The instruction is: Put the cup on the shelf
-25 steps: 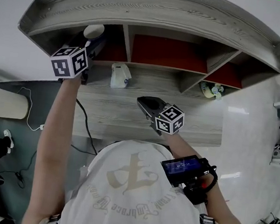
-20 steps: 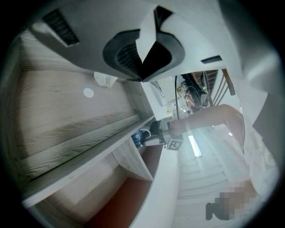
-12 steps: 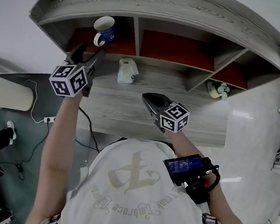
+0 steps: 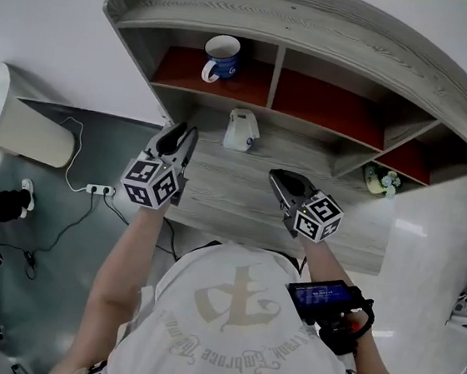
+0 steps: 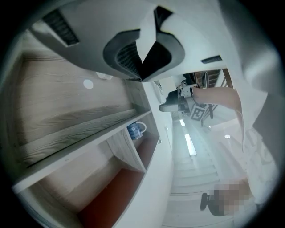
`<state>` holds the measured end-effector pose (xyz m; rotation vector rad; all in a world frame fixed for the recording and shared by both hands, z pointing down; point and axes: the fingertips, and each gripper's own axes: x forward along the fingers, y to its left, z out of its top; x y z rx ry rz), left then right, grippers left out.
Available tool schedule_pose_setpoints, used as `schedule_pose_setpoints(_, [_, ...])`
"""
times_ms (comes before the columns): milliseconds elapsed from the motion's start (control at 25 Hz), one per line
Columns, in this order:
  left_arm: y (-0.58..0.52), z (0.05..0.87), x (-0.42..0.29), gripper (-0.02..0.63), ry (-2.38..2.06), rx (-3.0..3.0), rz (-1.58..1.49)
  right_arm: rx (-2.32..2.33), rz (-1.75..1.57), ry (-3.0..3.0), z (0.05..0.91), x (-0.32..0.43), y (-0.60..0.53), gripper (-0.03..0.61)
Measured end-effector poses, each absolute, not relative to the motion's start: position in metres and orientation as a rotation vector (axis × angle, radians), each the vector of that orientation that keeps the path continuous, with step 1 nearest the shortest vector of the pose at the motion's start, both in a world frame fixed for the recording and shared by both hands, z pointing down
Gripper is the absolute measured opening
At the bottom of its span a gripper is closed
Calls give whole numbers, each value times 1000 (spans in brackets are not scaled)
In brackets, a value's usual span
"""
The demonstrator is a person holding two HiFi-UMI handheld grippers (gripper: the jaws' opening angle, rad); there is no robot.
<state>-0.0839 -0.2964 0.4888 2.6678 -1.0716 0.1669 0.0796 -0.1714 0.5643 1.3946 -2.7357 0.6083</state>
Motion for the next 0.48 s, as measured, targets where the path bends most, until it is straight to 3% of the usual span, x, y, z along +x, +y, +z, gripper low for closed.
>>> schedule_pose_setpoints(120, [-277,501,-87,59,-1065,2649,164,1386,581,-2740,561,78,-169,5])
schedule_pose_setpoints(240, [-253,511,-85,53,-1030,2662,181,1378,570,-2742,559,77,-166,5])
schedule_pose_setpoints(280, [-246,514,-85,3,-1019,2670,189,1373,567,-2743,558,76,-165,5])
schedule_pose_setpoints(480, [-214,531,-85,0,-970,2688,220,1328,548,-2757,556,67,-160,3])
